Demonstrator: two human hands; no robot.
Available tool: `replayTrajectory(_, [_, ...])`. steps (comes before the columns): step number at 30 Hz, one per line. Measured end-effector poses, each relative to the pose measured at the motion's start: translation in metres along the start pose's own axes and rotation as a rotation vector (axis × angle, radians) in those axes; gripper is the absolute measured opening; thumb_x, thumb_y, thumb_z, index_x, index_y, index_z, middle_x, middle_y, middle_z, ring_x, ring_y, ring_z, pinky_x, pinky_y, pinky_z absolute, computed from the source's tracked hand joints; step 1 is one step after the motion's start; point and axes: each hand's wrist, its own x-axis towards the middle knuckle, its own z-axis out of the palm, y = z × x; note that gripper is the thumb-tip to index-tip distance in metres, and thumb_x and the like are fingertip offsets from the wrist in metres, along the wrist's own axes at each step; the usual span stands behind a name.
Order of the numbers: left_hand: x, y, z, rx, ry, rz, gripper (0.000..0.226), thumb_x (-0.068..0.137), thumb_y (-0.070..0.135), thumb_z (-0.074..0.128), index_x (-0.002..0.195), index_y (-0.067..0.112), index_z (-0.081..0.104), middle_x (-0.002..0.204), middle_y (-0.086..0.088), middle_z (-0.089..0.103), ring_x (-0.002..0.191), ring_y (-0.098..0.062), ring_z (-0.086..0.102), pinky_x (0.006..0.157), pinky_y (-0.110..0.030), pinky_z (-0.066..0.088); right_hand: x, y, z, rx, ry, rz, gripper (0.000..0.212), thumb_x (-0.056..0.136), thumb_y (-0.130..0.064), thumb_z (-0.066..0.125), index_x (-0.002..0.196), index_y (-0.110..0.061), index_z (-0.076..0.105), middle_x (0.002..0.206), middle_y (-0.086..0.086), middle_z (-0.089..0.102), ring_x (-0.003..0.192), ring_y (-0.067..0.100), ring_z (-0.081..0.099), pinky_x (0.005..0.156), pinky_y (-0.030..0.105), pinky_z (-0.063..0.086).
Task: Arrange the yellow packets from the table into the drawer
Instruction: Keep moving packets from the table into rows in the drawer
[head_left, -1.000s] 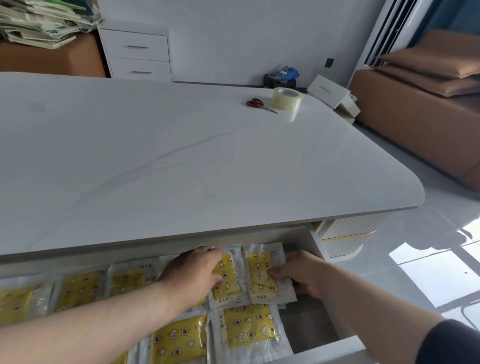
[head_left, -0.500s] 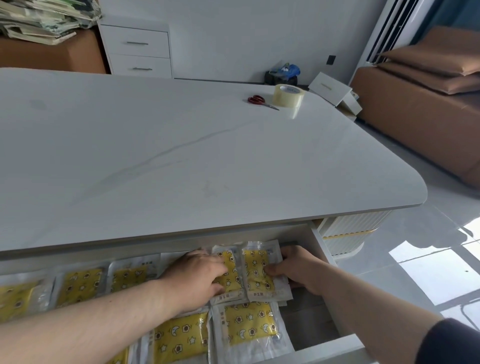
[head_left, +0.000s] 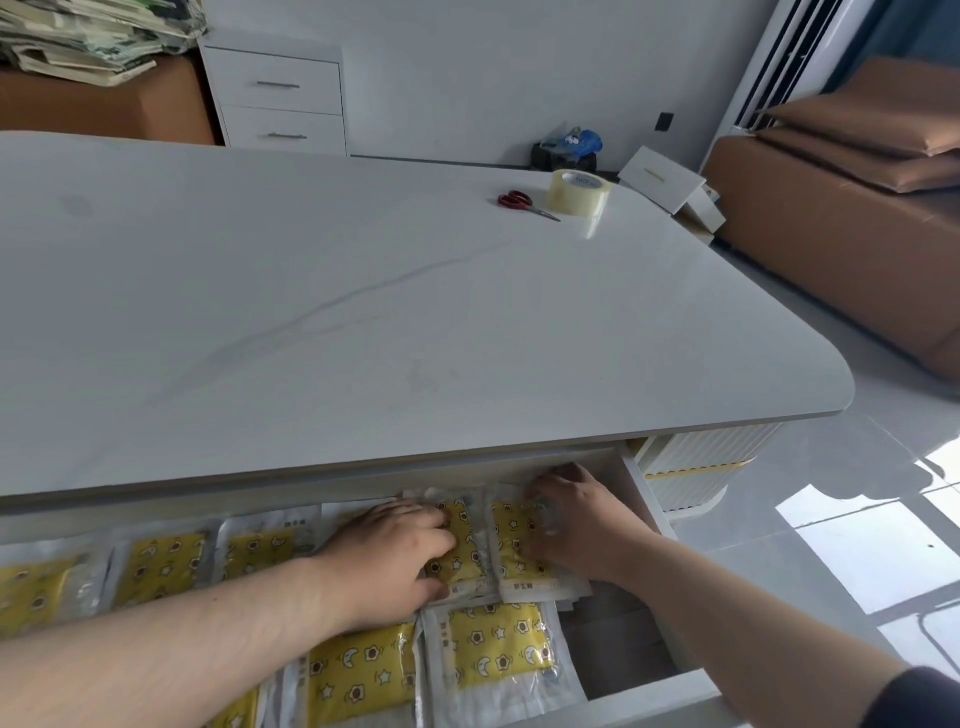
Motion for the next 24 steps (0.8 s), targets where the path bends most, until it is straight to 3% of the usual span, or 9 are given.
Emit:
replayTrajectory(3, [0.0, -0.001, 0.001, -0.009, -0.001, -0.002, 0.052, 0.092, 0.046, 0.053, 0.14, 0.03, 0.045, 0.157, 0.005, 0.028, 0.144, -0.017, 0.023, 0.118, -0.029, 0.011, 0.001, -0.003, 0.006, -0.016, -0.051, -0.013, 0.061, 0.077, -0.045, 0.074, 0.133, -0.039, 0.053, 0.141, 0.0, 0.035, 0.132, 0.024, 0.035, 0.114, 0.035, 0.031])
replayTrajectory(8, [0.002, -0.004, 0.003, -0.019, -0.018, 0.003, 0.054, 0.092, 0.044, 0.054, 0.143, 0.032, 0.041, 0.159, 0.006, 0.021, 0.147, -0.017, 0.018, 0.113, -0.025, 0.002, 0.004, -0.003, 0.009, -0.016, -0.031, -0.04, 0.059, 0.078, -0.043, 0.074, 0.133, -0.039, 0.054, 0.142, -0.001, 0.035, 0.133, 0.023, 0.032, 0.115, 0.035, 0.028])
replayTrajectory(18, [0.004, -0.007, 0.005, -0.02, -0.036, -0.003, 0.054, 0.092, 0.044, 0.053, 0.143, 0.033, 0.039, 0.159, 0.007, 0.022, 0.147, -0.016, 0.017, 0.117, -0.029, 0.006, 0.005, -0.003, 0.012, -0.019, -0.023, -0.047, 0.065, 0.078, -0.048, 0.072, 0.137, -0.038, 0.048, 0.141, -0.001, 0.033, 0.133, 0.023, 0.034, 0.114, 0.034, 0.031])
replayTrajectory(24, [0.002, -0.008, 0.006, 0.016, -0.025, 0.016, 0.054, 0.093, 0.047, 0.049, 0.144, 0.032, 0.038, 0.159, 0.005, 0.021, 0.146, -0.015, 0.017, 0.119, -0.032, 0.009, 0.003, -0.001, 0.006, 0.034, -0.003, -0.046, 0.061, 0.075, -0.046, 0.074, 0.132, -0.034, 0.054, 0.135, -0.004, 0.038, 0.126, 0.019, 0.043, 0.109, 0.031, 0.039])
